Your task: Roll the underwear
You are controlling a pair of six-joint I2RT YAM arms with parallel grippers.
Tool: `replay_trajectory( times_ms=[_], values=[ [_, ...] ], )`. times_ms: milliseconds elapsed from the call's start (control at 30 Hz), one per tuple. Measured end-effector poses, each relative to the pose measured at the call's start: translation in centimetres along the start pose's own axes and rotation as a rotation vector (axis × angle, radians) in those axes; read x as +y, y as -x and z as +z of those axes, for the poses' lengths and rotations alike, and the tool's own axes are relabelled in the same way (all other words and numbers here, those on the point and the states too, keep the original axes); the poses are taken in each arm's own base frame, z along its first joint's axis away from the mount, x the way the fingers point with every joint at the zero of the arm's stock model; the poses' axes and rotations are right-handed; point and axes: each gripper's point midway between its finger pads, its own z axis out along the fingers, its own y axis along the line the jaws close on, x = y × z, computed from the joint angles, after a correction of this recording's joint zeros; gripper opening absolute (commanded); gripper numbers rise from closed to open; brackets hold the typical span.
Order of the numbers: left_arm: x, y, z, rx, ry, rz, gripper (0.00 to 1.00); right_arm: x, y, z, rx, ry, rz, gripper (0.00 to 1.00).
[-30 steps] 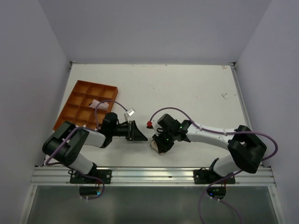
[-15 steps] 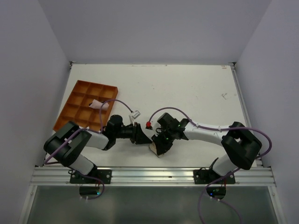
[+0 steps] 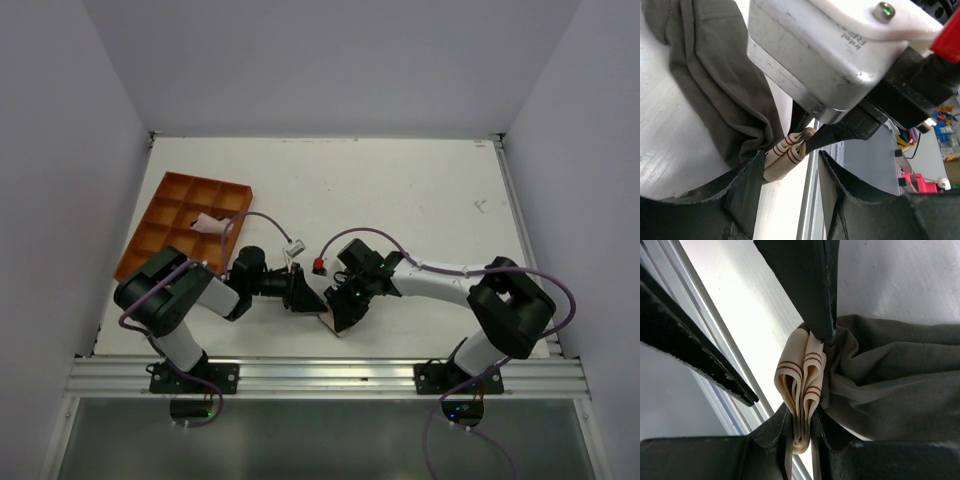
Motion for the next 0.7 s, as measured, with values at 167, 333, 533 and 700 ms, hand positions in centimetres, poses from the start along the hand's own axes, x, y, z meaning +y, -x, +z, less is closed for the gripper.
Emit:
replay_trajectory(
  times_ms=[167, 333, 533, 700],
  values=[
    [-0.1, -0.5, 0.1, 0.019, -0.032, 0.006, 0.49, 0.0, 0.0, 0.0, 0.002, 0.021, 0.017, 0.0],
    [0.4, -0.7, 0.3, 0.038, -0.03, 0.008, 0.43, -0.1, -0.1, 0.3, 0.01, 0.043, 0.035, 0.0],
    [1.2, -0.3, 1.3, 0.081, -0.019, 0.025, 0.16, -0.1, -0.1, 0.3, 0.009, 0.044, 0.039, 0.04],
    [2.1, -0.3, 2.0, 0.126, -0.001, 0.029, 0.0, -0.3, -0.1, 0.3, 0.01, 0.029, 0.055, 0.21]
  ],
)
